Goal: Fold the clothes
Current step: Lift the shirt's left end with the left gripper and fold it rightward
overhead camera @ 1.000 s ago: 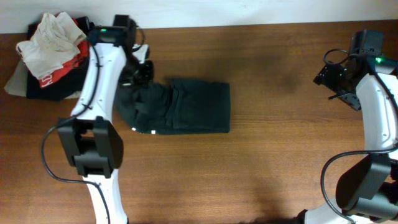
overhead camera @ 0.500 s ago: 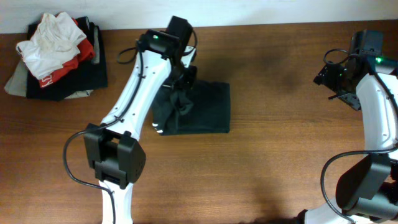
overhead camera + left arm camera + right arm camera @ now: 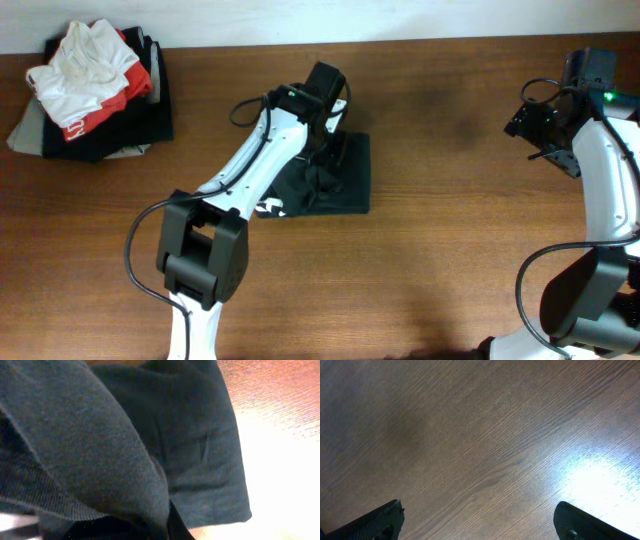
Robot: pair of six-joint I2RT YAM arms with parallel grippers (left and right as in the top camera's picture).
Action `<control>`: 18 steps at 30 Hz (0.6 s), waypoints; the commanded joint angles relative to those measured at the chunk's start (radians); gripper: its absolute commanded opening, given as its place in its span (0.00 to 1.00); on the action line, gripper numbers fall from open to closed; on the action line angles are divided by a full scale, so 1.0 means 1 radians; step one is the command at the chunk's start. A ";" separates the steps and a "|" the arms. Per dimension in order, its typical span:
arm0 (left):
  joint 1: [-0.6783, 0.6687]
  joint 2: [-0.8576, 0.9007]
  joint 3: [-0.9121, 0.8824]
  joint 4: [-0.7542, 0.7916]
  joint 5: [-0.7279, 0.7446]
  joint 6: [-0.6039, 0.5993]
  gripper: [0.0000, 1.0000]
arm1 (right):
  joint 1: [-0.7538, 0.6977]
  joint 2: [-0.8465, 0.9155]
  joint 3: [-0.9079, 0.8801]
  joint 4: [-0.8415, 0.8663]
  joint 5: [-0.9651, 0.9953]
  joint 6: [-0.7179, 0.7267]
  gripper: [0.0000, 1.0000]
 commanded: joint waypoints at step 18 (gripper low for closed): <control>-0.099 -0.023 -0.047 0.118 0.043 -0.009 0.08 | 0.000 0.005 0.001 0.003 0.023 0.005 0.99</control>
